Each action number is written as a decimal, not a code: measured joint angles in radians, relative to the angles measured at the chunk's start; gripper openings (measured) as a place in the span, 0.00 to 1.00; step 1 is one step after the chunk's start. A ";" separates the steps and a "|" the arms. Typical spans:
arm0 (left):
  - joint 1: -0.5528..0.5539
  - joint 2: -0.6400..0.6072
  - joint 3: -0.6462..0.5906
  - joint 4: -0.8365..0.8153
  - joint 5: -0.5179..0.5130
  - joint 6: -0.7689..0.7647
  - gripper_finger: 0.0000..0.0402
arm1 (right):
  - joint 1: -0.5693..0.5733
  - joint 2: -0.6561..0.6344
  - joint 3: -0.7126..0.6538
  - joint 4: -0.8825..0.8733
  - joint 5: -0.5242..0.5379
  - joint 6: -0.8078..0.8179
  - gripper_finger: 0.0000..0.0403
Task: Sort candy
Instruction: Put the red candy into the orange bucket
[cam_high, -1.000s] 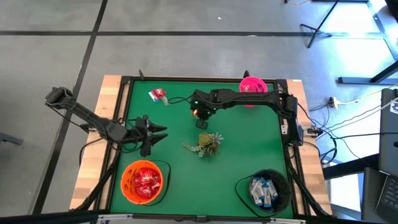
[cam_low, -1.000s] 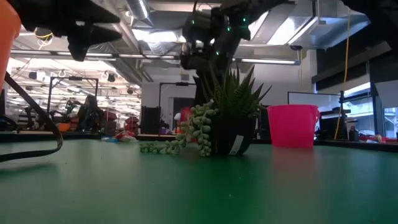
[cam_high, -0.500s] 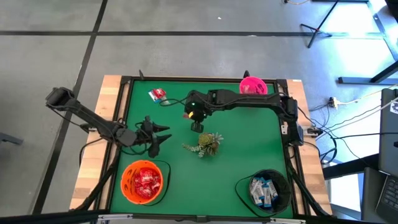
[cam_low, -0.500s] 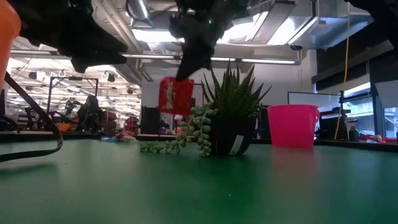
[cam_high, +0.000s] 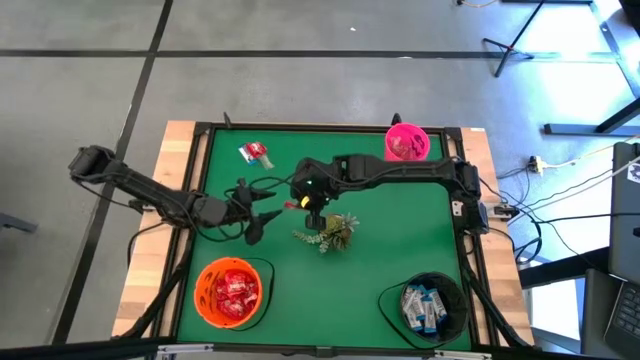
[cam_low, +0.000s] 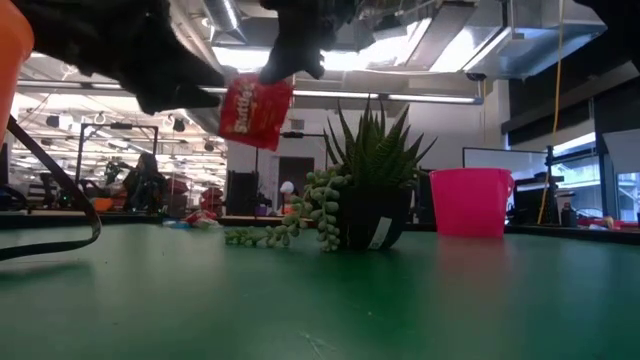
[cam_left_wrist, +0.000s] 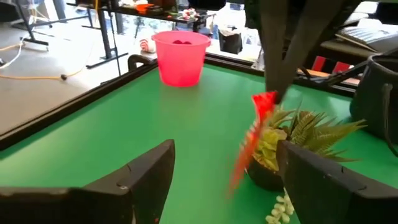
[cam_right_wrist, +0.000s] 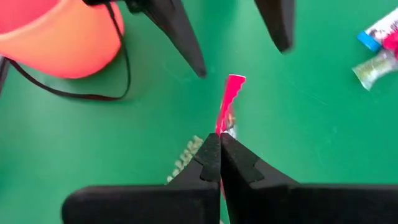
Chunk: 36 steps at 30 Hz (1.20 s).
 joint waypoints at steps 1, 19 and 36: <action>0.007 0.007 0.008 -0.001 0.011 0.010 0.67 | 0.005 0.000 0.001 0.007 -0.001 0.000 0.00; 0.052 0.189 0.108 -0.001 0.189 0.057 0.42 | 0.009 0.000 0.001 0.012 -0.012 0.003 0.00; -0.025 0.112 0.179 -0.224 0.192 0.033 0.00 | 0.016 -0.083 0.001 0.002 0.021 0.000 0.07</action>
